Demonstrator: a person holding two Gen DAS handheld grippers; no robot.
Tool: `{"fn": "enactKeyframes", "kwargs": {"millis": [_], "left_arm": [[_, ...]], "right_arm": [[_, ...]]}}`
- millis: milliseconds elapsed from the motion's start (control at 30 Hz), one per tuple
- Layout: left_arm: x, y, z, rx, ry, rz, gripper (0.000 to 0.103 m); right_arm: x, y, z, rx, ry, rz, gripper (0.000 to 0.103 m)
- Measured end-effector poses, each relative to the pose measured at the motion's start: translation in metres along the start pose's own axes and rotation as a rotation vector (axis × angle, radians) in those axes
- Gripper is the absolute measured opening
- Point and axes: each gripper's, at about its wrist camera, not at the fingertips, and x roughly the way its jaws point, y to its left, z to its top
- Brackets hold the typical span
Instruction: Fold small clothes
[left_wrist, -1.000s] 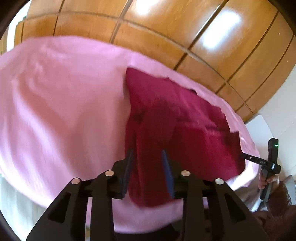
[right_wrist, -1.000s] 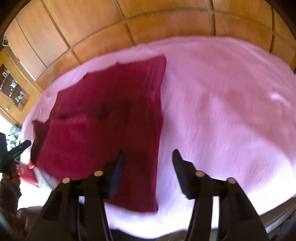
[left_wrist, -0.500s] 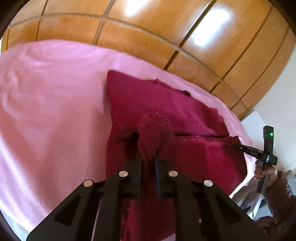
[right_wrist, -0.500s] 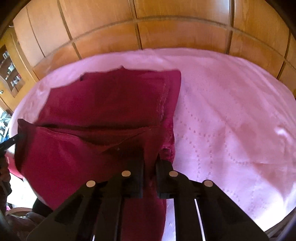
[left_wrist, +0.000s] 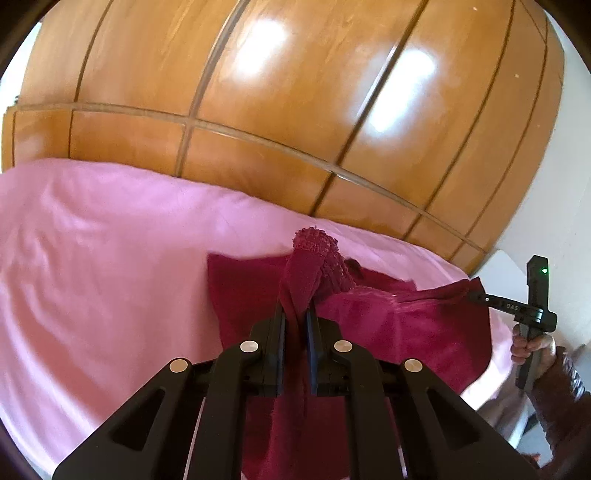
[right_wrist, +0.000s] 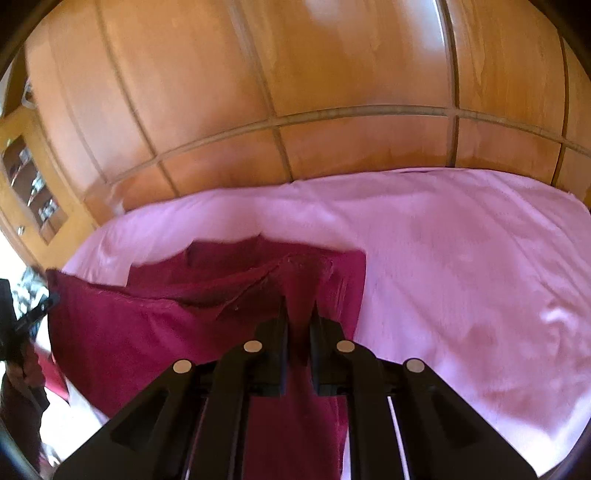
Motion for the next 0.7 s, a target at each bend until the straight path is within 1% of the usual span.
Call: {"fn": "enactKeyframes", "kwargs": {"millis": [167,267,333,400,467,500,567,633,667,700], "left_arm": [[0.044,0.02,0.034,-0.011,0.012,0.069,0.008],[0.079,0.035,0.051,-0.028,0.038,0.116,0.008],[0.104,0.043,0.057,-0.031,0.066,0.163,0.008],[0.126,0.052,0.06,-0.042,0.095,0.193,0.008],[0.148,0.058,0.06,-0.035,0.124,0.241,0.008],[0.159,0.062,0.06,-0.032,0.141,0.264,0.008],[0.182,0.07,0.053,-0.04,0.198,0.305,0.008],[0.199,0.075,0.043,-0.021,0.253,0.349,0.008],[0.202,0.075,0.04,-0.014,0.264,0.356,0.009],[0.201,0.075,0.039,-0.01,0.26,0.359,0.009]], "right_arm": [[0.049,-0.001,0.043,0.029,-0.003,-0.035,0.008],[0.078,-0.003,0.059,0.023,0.012,-0.068,0.008],[0.102,-0.005,0.066,0.015,0.034,-0.106,0.008],[0.129,-0.011,0.067,0.02,0.075,-0.141,0.008],[0.153,-0.017,0.063,0.008,0.111,-0.189,0.008],[0.162,-0.021,0.06,0.015,0.131,-0.197,0.008],[0.181,-0.027,0.052,0.031,0.176,-0.215,0.008],[0.188,-0.029,0.044,0.032,0.193,-0.216,0.009],[0.187,-0.029,0.042,0.029,0.191,-0.214,0.01],[0.185,-0.028,0.042,0.027,0.191,-0.213,0.015]]}}
